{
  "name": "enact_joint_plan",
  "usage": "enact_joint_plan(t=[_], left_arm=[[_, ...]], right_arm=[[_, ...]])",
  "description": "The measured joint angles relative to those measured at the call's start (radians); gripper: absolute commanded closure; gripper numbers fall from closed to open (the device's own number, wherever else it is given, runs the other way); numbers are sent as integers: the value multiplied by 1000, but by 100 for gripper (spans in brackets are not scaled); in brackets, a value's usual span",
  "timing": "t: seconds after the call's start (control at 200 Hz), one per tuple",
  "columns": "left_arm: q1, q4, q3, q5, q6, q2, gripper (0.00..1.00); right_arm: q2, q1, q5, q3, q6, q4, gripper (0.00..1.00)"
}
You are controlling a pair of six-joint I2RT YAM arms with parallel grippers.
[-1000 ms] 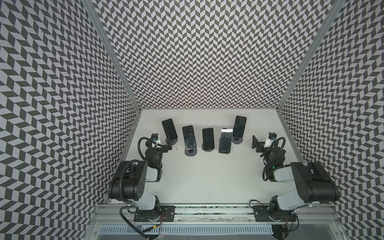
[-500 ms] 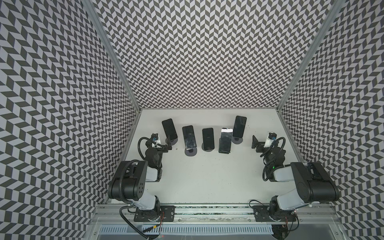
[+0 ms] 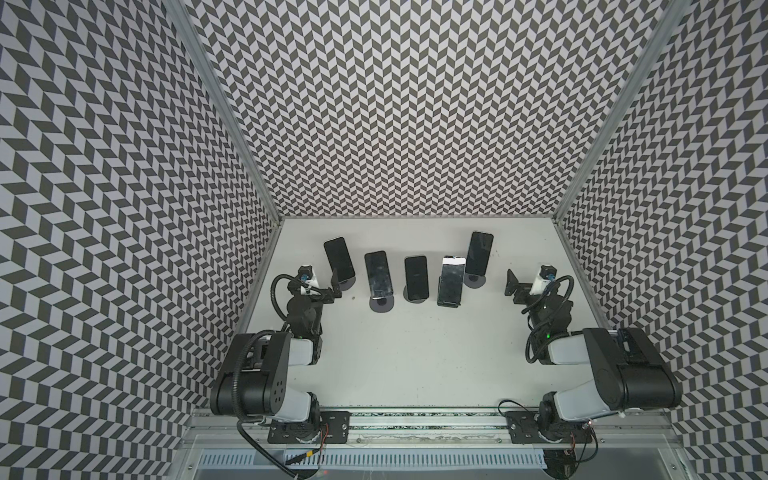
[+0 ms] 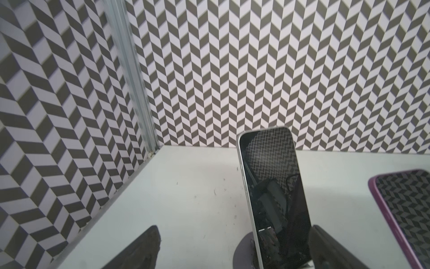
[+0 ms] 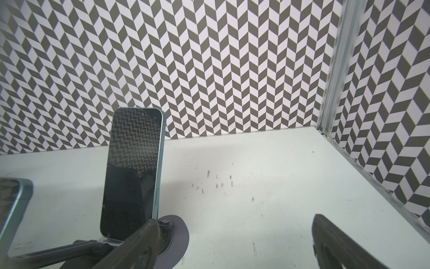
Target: Remove the phone from the phone stand
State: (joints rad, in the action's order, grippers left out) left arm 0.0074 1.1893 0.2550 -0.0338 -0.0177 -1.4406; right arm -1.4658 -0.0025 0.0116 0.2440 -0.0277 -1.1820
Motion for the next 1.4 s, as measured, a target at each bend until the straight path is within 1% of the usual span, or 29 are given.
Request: enact_joint_plan(t=[0.135,0.25,0.36,0.506,0.601,0.701,0.771,0.901,0.996,1.061,1.162,1.252,1.402], left_arm=[[2,-20,-18,-32,-16,58,0],[2,-100,-15,-52,-34,134,2],[2,-231,24,-75,-63,215,2],[2,-456,137,-93,-97,320,2],[2,-571,193,-92,-100,394,3],[2,-665,235,-89,-100,465,3],[-2,-723,264,-81,-97,504,4],[-24,-842,332,-68,-97,542,6],[-60,-933,394,-67,-97,546,7],[-88,-991,430,-66,-96,546,7],[-122,-1079,480,-52,-92,546,8],[-142,-1147,518,-27,-87,546,11],[-204,-1269,595,-18,-89,546,11]], right_arm=[[104,0,3,6,-5,74,0],[190,0,-1,52,-18,226,0],[245,0,-10,146,-37,405,1],[275,0,-32,267,-68,612,4],[302,0,-35,326,-93,740,6],[348,0,-28,361,-117,842,11],[386,2,-23,378,-135,895,11],[438,21,9,418,-165,982,16],[455,50,26,460,-181,1042,19],[460,76,37,492,-192,1083,22],[461,123,46,545,-210,1154,23],[461,192,66,599,-213,1216,22],[453,324,81,700,-219,1313,23]])
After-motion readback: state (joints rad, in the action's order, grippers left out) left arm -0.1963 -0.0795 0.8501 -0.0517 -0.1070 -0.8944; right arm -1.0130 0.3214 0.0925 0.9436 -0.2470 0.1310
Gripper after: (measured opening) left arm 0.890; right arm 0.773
